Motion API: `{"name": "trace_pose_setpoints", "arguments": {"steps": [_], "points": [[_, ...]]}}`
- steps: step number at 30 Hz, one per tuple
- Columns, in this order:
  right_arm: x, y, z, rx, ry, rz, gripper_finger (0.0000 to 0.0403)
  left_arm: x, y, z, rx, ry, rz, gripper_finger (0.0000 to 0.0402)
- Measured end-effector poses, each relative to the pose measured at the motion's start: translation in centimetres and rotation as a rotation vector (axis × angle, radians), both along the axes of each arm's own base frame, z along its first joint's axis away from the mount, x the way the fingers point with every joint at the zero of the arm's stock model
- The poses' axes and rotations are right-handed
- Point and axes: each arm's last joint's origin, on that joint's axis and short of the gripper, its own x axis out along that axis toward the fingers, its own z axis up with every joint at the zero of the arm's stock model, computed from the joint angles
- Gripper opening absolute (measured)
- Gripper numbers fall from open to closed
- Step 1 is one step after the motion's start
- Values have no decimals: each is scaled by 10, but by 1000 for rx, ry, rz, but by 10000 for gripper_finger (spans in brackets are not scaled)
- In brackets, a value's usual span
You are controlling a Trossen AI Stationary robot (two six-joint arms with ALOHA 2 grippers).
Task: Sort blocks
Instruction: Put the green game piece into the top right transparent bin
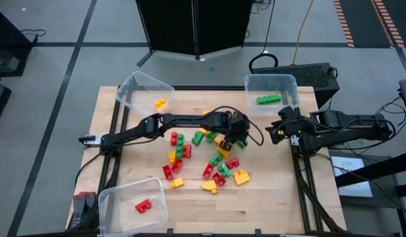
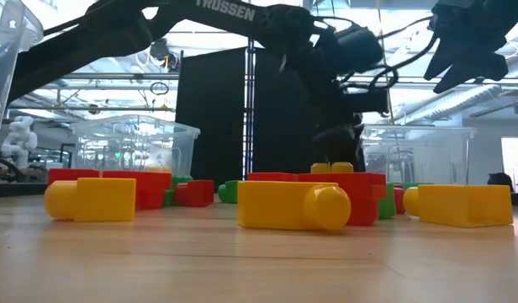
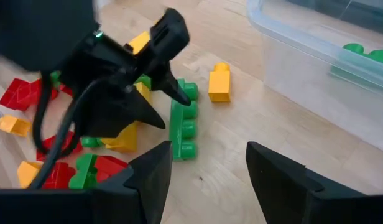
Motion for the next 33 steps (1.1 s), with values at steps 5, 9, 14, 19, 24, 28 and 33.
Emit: {"name": "trace_pose_setpoints", "arguments": {"steps": [5, 9, 14, 19, 24, 28, 33], "points": [[0, 0, 0, -5, 10, 11, 201, -3, 7, -2, -50, 16, -35, 162], [0, 0, 0, -10, 12, 16, 201, 0, 14, -5, -63, -9, -36, 162], [0, 0, 0, -10, 6, 16, 201, -1, 21, -23, -85, 45, -22, 162], [0, 0, 0, -9, 6, 15, 201, -2, 19, -32, -115, 86, -34, 160], [0, 0, 0, -8, 4, 15, 201, -4, 17, -34, -117, 114, -32, 110], [0, 0, 0, -9, 0, 14, 201, -5, 17, -34, -112, 119, -27, 40], [1, 0, 1, -3, -8, 8, 201, -5, 14, -34, -142, 124, 32, 5]]}}
